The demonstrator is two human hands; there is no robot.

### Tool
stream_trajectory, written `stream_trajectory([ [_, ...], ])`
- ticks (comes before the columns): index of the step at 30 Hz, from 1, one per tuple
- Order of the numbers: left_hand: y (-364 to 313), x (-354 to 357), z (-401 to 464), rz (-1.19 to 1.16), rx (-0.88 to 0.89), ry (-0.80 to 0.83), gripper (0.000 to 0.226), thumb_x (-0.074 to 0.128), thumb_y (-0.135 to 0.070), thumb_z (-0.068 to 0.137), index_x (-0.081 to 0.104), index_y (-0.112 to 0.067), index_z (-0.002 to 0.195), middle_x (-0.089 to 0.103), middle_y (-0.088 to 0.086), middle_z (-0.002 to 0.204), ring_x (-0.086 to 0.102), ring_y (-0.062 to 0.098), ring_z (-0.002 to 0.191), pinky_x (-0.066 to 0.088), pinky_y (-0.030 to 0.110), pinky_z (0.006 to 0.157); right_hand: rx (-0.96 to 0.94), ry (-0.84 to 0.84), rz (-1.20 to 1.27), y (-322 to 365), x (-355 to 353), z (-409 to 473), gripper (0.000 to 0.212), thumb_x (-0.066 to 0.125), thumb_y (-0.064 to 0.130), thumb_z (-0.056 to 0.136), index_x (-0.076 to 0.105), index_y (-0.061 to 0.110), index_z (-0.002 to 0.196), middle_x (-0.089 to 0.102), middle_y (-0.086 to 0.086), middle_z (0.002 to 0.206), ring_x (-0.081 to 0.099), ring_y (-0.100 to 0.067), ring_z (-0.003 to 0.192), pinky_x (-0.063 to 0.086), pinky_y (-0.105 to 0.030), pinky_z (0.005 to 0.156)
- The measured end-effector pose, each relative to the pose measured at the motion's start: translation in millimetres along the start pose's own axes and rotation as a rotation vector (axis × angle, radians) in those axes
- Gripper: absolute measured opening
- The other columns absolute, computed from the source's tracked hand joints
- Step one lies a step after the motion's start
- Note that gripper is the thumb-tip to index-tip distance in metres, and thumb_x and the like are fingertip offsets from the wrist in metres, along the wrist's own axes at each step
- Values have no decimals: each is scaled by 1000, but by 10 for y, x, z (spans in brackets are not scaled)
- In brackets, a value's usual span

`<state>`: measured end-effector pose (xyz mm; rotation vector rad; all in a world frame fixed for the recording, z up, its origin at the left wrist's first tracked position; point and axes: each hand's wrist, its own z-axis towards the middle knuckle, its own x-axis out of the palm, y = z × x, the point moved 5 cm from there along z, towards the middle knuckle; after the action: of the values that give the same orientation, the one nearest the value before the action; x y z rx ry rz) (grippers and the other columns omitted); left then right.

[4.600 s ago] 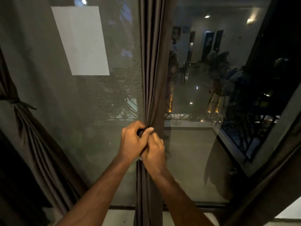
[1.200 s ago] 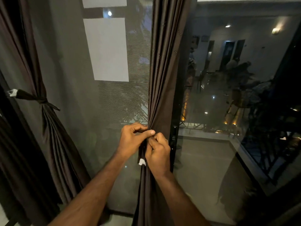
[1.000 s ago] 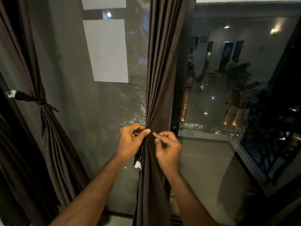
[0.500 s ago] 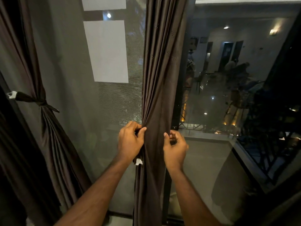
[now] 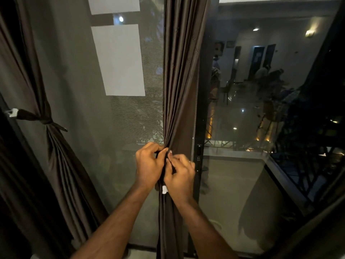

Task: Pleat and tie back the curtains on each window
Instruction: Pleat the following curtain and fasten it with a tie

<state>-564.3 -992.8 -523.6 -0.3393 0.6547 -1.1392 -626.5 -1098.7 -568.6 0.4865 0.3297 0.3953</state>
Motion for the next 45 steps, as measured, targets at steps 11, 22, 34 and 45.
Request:
stream_trajectory([
  [11,30,47,-71,-275,-113,64,17,82,-12,81,67,-13,72,64,-4,68,61,10,68,48,25,66,-36,186,142,-62,119,-22,18,56,-6,86,69,3,80,55,0,86,58,-19,76,52,-44,67],
  [22,89,-49,-27,-366,-167,129,39,74,2,85,57,-25,64,58,-16,61,52,-1,60,43,16,61,756,77,711,-1012,-28,354,44,71,-4,87,66,20,124,69,-6,126,65,-28,114,52,-43,104],
  [34,25,-75,-34,-149,-47,-41,34,78,0,81,55,-17,63,53,-11,63,50,4,61,39,16,61,367,-159,116,-421,-329,59,13,75,13,87,66,21,82,62,11,79,63,-11,75,54,-39,67],
  [45,46,-2,-86,-184,-60,-11,20,76,-13,84,66,-13,67,60,-4,66,57,10,64,43,22,59,73,25,-46,10,-9,-96,9,64,18,90,72,21,93,63,7,82,59,-13,74,37,-33,73],
])
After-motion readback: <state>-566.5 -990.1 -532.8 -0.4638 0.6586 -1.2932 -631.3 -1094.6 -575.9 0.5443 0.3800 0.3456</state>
